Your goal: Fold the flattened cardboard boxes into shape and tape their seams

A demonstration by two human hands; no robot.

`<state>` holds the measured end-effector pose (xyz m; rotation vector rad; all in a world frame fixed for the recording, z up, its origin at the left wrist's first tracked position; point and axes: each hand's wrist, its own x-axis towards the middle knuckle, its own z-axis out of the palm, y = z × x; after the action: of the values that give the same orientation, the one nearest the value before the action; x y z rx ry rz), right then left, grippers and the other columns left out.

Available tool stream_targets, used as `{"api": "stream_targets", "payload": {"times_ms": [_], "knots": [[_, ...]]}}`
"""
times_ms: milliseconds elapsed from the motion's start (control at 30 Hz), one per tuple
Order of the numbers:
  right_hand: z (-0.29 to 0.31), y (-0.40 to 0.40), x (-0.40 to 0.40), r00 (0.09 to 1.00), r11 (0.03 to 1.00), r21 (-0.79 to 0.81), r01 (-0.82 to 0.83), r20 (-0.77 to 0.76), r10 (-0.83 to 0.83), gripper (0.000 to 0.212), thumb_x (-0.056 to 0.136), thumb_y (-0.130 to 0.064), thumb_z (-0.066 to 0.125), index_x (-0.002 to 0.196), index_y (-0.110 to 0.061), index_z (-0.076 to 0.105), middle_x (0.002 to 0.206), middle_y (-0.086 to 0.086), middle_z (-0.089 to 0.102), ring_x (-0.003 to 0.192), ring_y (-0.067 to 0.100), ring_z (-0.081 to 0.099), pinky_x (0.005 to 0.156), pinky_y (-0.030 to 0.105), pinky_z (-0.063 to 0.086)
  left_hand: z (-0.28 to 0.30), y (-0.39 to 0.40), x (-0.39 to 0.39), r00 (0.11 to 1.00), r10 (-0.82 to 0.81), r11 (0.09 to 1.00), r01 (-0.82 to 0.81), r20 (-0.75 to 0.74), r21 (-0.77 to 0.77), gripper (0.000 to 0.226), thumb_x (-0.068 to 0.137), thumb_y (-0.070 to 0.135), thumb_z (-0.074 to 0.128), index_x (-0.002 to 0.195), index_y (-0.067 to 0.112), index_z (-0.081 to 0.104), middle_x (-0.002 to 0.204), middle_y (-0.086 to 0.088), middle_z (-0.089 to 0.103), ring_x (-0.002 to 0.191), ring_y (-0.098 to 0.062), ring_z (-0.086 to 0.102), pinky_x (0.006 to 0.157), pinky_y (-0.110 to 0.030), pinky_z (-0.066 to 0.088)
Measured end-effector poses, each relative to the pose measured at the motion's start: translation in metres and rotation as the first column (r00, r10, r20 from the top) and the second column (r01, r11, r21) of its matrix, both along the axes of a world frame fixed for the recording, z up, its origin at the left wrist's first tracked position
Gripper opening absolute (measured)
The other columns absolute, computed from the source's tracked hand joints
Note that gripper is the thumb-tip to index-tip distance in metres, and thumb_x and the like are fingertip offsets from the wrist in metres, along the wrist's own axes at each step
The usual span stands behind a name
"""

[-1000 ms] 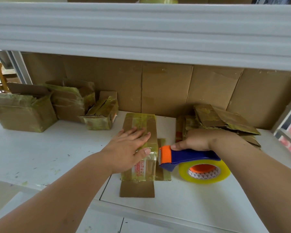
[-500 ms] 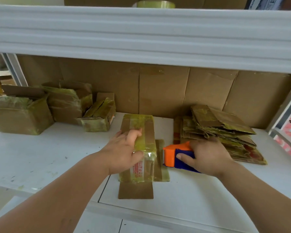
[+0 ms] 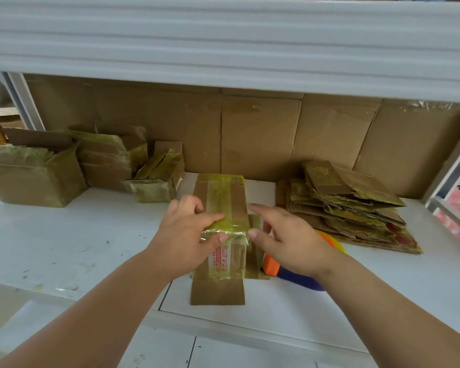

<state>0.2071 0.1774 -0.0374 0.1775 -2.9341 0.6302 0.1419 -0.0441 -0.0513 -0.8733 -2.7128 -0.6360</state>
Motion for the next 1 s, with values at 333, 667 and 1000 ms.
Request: {"api": "stream_targets", "payload": {"times_ms": [333,667,1000], "knots": [[-0.012,-0.022,-0.005,0.994,0.949,-0.313,-0.022,0.098,0.056,0.058,0.097,-0.034,0.059,0.15,-0.039,0.035,0.117,-0.006,0.065,0.1,0.012,0.063,0.091,0.036,0.053,0.007,-0.023,0.0,0.869,-0.074,0.824,-0.223,0.489,0.521,0.033,0.098,0.017,0.058,0.126,0.035,0.065,0.115,0.009,0.058,0.104,-0.006,0.058,0.084,-0.015,0.049],[-0.003,-0.016,-0.003,0.981,0.917,-0.399,-0.008,0.173,0.083,0.05,0.103,-0.021,0.05,0.149,-0.037,0.038,0.095,-0.004,0.072,0.087,0.005,0.07,0.084,0.027,0.058,-0.01,-0.049,-0.008,0.767,-0.226,0.653,-0.338,0.6,0.678,0.031,0.088,-0.001,0.067,0.108,0.021,0.074,0.105,-0.008,0.074,0.103,-0.019,0.069,0.091,-0.027,0.056],[-0.009,-0.02,-0.011,0.997,0.992,-0.11,-0.058,0.041,0.063,0.047,0.098,-0.038,0.056,0.143,-0.028,0.045,0.089,-0.014,0.066,0.081,0.005,0.067,0.075,0.03,0.058,-0.013,-0.038,-0.002,0.9,-0.103,0.838,-0.151,0.424,0.524,0.041,0.084,0.006,0.075,0.106,0.041,0.071,0.089,0.003,0.061,0.077,-0.012,0.063,0.079,-0.028,0.059]]}}
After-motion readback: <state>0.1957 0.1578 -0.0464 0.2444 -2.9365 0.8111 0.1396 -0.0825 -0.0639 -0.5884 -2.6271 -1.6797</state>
